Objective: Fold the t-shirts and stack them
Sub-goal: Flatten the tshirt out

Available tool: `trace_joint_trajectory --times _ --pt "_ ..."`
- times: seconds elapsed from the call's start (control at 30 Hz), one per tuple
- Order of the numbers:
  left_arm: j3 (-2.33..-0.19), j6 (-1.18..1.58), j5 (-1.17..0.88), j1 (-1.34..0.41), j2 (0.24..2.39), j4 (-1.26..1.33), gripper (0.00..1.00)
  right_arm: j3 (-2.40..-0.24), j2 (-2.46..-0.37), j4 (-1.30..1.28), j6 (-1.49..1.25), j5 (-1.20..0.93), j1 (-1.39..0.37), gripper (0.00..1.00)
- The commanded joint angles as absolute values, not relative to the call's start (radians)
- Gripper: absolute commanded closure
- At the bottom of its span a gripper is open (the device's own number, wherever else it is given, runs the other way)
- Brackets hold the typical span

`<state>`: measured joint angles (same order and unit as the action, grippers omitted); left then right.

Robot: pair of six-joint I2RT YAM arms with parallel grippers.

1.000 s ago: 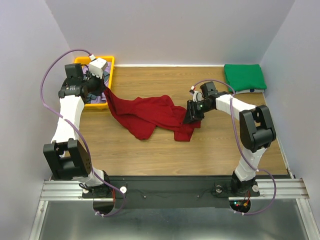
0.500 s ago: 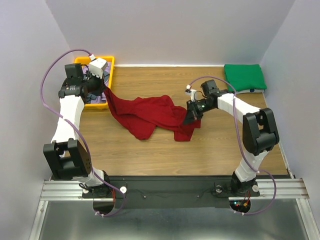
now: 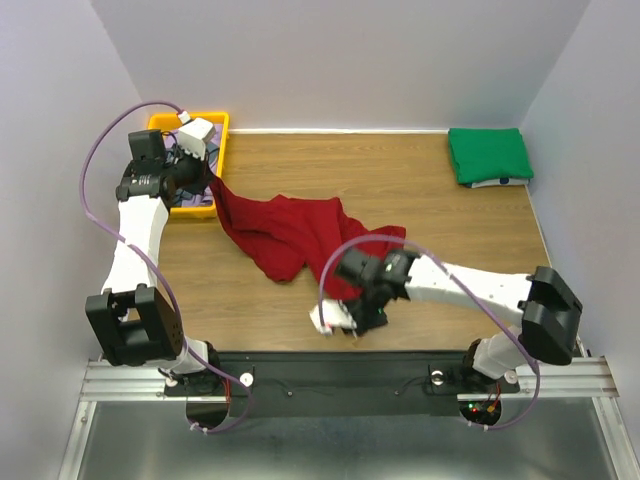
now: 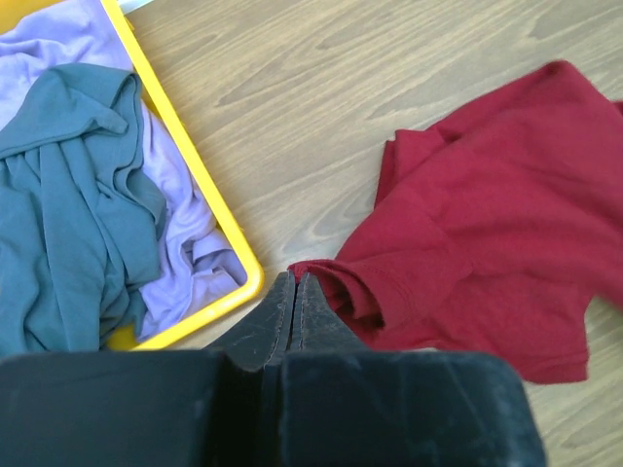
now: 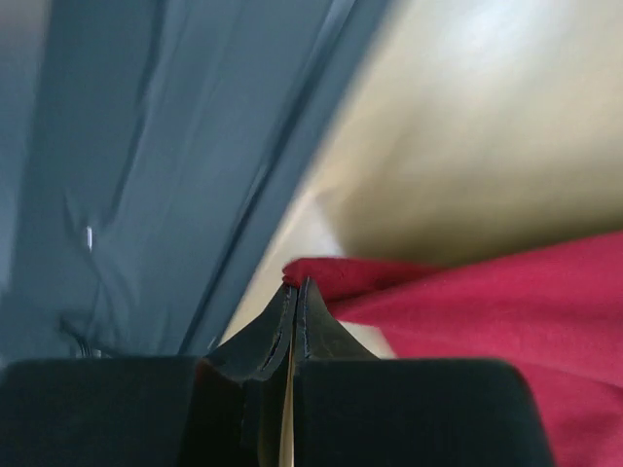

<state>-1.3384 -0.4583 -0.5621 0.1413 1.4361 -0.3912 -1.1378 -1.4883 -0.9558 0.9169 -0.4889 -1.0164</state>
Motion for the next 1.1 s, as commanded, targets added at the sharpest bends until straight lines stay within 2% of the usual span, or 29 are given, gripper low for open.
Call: trace_joint_trajectory --times 0.0,0.03,0.1,0.13,0.17,0.2,0.3,0.37,0.67,0.77,0.83,0.87,1.07 --pt "-1.319 -0.460 -0.588 0.140 1.374 -0.370 1.00 -0.971 -1.444 -0.934 1.023 -0.189 -1.107 0.99" --pt "-1.321 -0.463 -0.586 0.141 1.370 -0.374 1.00 -0.951 -1.436 -0.887 1.006 -0.163 -1.112 0.95" --pt "-1.318 -0.469 -0.586 0.140 1.365 -0.376 1.00 -0.957 -1.419 -0.844 0.910 -0.085 -1.109 0.71" --pt "-1.312 -0.468 -0.586 0.140 1.364 -0.373 1.00 -0.989 -1.408 -0.816 0.840 -0.097 -1.095 0.42" --pt "-1.310 -0.466 -0.587 0.140 1.364 -0.373 1.00 -1.012 -1.404 -0.815 0.806 -0.124 -1.077 0.28" --pt "-1.309 -0.465 -0.589 0.141 1.364 -0.373 1.00 -1.031 -1.398 -0.818 0.767 -0.156 -1.054 0.19" --pt "-1.315 -0.463 -0.588 0.141 1.361 -0.380 1.00 -1.054 -1.355 -0.813 0.635 -0.302 -0.954 0.19" --pt "-1.313 -0.463 -0.578 0.140 1.359 -0.379 1.00 -1.052 -1.338 -0.808 0.533 -0.409 -0.893 0.23" --pt "-1.330 -0.459 -0.558 0.141 1.381 -0.385 1.00 -0.969 -1.338 -0.735 0.138 -0.511 -0.828 0.43" --pt "-1.341 -0.453 -0.555 0.141 1.387 -0.379 1.00 -0.977 -1.354 -0.729 0.111 -0.417 -0.816 0.37" --pt "-1.345 -0.446 -0.561 0.140 1.396 -0.376 1.00 -0.980 -1.416 -0.729 0.103 -0.411 -0.816 0.22" --pt "-1.345 -0.443 -0.563 0.141 1.397 -0.373 1.00 -0.983 -1.436 -0.729 0.113 -0.396 -0.816 0.20" --pt "-1.321 -0.437 -0.569 0.141 1.393 -0.362 1.00 -1.009 -1.594 -0.664 0.101 -0.220 -0.813 0.24"
